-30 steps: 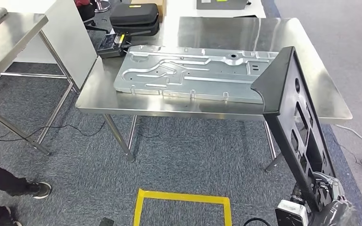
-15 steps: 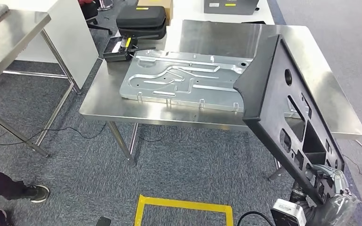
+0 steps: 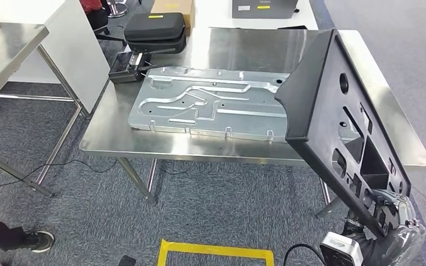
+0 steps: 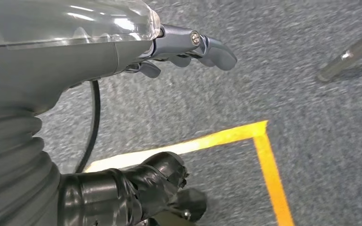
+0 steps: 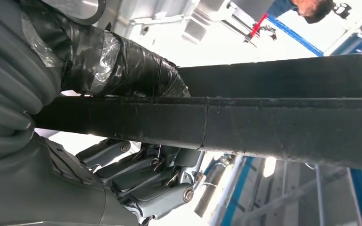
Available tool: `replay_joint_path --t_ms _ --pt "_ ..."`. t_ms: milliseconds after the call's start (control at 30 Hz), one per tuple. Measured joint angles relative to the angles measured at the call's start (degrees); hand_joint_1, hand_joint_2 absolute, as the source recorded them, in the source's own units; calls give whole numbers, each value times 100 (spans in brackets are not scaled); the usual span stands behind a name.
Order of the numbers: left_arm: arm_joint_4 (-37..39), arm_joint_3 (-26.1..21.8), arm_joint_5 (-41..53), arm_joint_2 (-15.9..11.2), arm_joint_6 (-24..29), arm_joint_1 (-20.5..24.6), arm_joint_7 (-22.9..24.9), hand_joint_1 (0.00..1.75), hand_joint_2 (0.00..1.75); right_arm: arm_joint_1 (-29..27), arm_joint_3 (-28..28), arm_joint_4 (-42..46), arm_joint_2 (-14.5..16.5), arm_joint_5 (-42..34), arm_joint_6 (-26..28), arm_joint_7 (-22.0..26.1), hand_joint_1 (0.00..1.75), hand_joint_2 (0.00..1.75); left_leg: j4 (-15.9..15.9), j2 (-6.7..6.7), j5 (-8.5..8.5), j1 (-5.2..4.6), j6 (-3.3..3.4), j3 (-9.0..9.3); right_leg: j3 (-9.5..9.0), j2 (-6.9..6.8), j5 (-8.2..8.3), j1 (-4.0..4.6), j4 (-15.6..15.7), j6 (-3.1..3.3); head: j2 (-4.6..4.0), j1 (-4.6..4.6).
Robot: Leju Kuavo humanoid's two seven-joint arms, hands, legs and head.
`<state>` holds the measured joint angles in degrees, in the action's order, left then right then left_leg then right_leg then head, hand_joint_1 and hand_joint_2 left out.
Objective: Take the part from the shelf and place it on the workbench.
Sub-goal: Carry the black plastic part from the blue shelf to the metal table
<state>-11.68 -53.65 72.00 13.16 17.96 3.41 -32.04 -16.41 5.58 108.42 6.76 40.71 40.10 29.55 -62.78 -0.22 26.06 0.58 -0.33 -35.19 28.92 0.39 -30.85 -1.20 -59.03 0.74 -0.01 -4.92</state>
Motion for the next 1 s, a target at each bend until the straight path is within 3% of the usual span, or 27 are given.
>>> replay_joint_path --t_ms 33,100,200,233,300,333,367,400,467,500,533,600,700,767,833,867,900,933,1000 --pt "1 6 1 -1 0 8 1 0 175 14 9 4 -2 1 -1 0 175 175 195 1 -40 -15 31 81 -18 2 -36 5 2 -32 0 2" --pt "3 24 3 -2 1 20 0 0 175 37 22 8 -9 4 -1 -2 175 175 322 1 47 -44 90 149 -26 0 -74 15 28 -102 1 10" --pt "3 38 4 -4 3 10 1 0 175 54 30 20 -31 7 0 -9 175 175 443 -3 78 -7 193 248 -5 -23 -182 8 -113 -182 1 9" --pt "3 41 4 -4 3 10 1 0 175 62 31 25 -39 7 1 -11 175 175 476 -1 90 6 229 294 120 -27 -296 2 -371 -200 0 8" --pt "3 48 5 -4 3 16 0 0 175 68 32 26 -56 7 1 -13 175 175 490 2 147 1 275 365 593 -30 -559 -5 -1144 -224 -1 7" --pt "3 51 5 -4 3 15 1 0 175 66 32 26 -66 6 1 -14 175 175 488 0 185 -1 282 401 831 -31 -606 -7 -1462 -234 -1 6" --pt "3 52 6 -4 3 11 1 0 175 64 32 25 -74 6 1 -15 175 175 487 -4 227 -1 279 449 991 -31 -537 -10 -1605 -240 0 7" --pt "3 54 6 -4 3 7 1 0 175 64 32 25 -80 5 1 -15 175 175 485 -9 277 0 269 512 1044 -32 -345 -11 -1523 -239 1 6" --pt "3 55 6 -2 3 1 1 0 175 66 32 25 -86 5 1 -15 175 175 480 -19 396 2 239 658 884 -35 203 -8 -887 -209 1 5" --pt "4 57 6 -1 3 6 2 0 175 66 32 25 -90 5 1 -16 175 175 467 -23 459 -10 212 712 770 -38 387 6 -565 -187 0 3" --pt "5 59 7 -1 3 11 4 0 175 68 32 26 -92 5 0 -17 175 175 460 -24 507 -19 184 741 676 -41 455 21 -345 -156 0 3" --pt "7 63 7 -2 2 22 8 0 175 66 33 31 -96 5 -1 -25 175 175 475 -16 557 -38 128 759 609 -34 386 47 -217 -100 0 3" --pt "7 68 7 -2 3 36 10 0 175 64 36 42 -97 8 -1 -37 175 175 407 1 661 -27 45 785 523 -20 326 17 -131 -5 0 9" --pt "7 70 7 -2 4 47 12 0 175 71 41 49 -97 11 -1 -39 175 175 -146 2 903 -10 -7 502 422 -40 284 0 -77 54 -1 16" --pt "7 71 5 -2 4 42 15 0 175 76 45 50 -97 15 -1 -40 175 175 -929 2 1117 1 -37 -2 345 -48 225 4 -66 83 -1 21" --pt "7 71 3 -2 8 33 22 0 175 76 45 50 -97 17 -1 -40 175 175 -1146 2 1088 4 -41 -196 305 -41 193 6 -67 86 0 23" --pt "7 71 -1 -2 14 24 34 0 175 76 46 49 -97 20 -1 -41 175 175 -1162 2 940 5 -36 -301 257 -30 158 7 -67 84 -1 22" --pt "7 71 -6 -2 21 18 48 0 175 77 46 50 -97 24 -1 -42 175 175 -947 2 674 4 -20 -296 196 -18 116 9 -67 78 -1 22" --pt "7 71 -12 -6 33 15 67 0 175 82 49 50 -97 38 -1 -45 175 175 -236 0 134 -17 40 -109 84 -4 25 20 -61 48 -1 19"
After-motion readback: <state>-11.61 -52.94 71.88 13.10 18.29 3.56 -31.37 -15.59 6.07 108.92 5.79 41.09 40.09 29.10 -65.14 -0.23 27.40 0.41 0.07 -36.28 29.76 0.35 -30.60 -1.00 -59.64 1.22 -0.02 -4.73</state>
